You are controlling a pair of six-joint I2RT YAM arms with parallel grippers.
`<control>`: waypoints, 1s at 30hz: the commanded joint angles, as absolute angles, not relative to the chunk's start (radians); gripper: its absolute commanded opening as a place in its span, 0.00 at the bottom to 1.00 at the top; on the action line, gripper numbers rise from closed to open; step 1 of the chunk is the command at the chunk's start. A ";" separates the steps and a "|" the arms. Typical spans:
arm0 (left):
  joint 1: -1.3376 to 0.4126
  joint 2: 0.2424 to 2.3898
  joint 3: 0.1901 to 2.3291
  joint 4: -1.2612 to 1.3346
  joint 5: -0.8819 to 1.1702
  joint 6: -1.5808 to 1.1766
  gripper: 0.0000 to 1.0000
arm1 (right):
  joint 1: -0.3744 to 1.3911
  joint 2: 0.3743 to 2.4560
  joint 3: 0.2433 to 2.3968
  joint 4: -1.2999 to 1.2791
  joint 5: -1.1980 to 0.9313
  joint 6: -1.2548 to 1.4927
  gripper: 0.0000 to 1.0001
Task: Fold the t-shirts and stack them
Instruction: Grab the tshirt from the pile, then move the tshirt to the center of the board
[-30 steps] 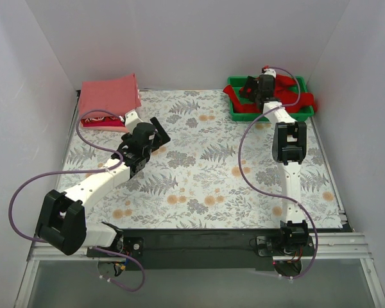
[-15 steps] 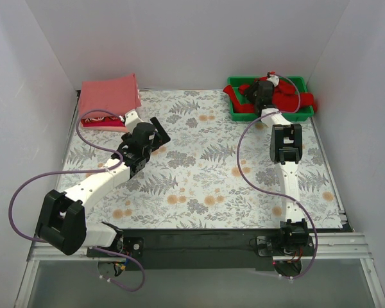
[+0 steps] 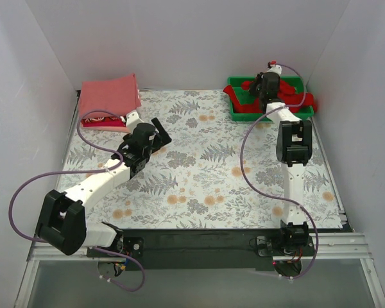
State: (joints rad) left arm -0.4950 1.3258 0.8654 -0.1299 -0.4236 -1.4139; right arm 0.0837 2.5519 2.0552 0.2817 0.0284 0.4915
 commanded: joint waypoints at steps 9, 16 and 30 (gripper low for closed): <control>-0.497 1.129 0.802 -0.163 -0.316 -1.463 0.98 | 0.181 1.950 1.875 0.238 -0.045 0.129 0.01; -0.497 0.967 0.753 -0.210 -0.288 -1.502 0.98 | 0.388 1.754 1.988 0.082 -0.005 -0.064 0.01; -0.497 0.847 0.741 -0.353 -0.345 -1.583 0.98 | 0.620 1.603 2.200 0.002 -0.120 0.023 0.01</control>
State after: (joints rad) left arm -0.4950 0.8730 0.7448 -0.2962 -0.3130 -1.5539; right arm 0.6319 1.6859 2.1582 -0.0509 -0.0895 -0.0227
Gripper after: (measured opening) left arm 0.982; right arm 0.021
